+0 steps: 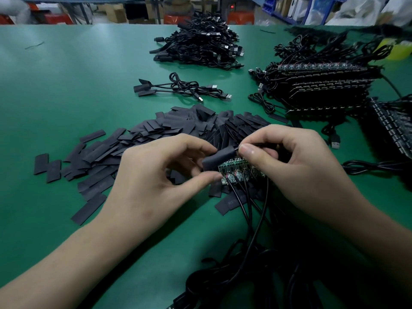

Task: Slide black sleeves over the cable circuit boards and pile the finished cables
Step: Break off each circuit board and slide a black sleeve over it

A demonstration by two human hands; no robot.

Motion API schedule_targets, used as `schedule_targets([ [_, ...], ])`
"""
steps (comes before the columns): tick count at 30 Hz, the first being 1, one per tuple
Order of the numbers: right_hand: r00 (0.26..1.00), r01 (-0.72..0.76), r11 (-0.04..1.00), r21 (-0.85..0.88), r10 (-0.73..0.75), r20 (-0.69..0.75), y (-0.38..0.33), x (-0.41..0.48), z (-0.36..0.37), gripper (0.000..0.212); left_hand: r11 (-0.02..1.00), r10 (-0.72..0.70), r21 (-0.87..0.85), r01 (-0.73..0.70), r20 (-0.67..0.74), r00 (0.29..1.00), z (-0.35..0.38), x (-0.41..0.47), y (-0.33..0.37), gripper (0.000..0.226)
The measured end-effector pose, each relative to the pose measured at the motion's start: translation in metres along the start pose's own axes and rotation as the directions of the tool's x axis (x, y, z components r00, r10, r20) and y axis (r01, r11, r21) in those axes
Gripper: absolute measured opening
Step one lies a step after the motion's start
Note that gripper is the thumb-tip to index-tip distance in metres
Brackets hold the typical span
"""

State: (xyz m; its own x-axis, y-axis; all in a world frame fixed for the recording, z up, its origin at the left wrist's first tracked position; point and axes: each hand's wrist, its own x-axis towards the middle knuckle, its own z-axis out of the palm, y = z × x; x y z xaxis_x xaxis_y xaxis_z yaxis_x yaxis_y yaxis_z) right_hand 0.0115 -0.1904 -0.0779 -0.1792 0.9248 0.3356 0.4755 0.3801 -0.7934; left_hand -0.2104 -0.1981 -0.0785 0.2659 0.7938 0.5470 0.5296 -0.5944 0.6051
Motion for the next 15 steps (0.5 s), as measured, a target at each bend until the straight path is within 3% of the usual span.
schedule_targets([
  [6,1.0,0.007,0.999,0.039,-0.006,-0.023,-0.0019,-0.0004,-0.0001,0.007,0.996,0.064,0.063,-0.062,-0.034,0.997,-0.002,0.0009,-0.002,0.025],
  [9,1.0,-0.009,0.998,0.061,0.01,-0.022,-0.0025,0.0002,-0.0029,0.008,0.983,-0.082,-0.165,0.085,0.023,0.996,-0.0026,0.0014,-0.0028,0.023],
  [12,1.0,-0.015,0.995,0.097,0.013,0.021,-0.002,0.0011,-0.005,0.007,0.855,-0.211,-0.452,0.255,0.146,0.966,-0.002,0.0018,-0.003,0.026],
  [15,0.998,-0.017,0.99,0.139,0.008,0.063,-0.0005,0.0019,-0.0064,0.01,0.824,-0.206,-0.493,0.279,0.196,0.959,-0.001,0.0023,-0.0038,0.026],
])
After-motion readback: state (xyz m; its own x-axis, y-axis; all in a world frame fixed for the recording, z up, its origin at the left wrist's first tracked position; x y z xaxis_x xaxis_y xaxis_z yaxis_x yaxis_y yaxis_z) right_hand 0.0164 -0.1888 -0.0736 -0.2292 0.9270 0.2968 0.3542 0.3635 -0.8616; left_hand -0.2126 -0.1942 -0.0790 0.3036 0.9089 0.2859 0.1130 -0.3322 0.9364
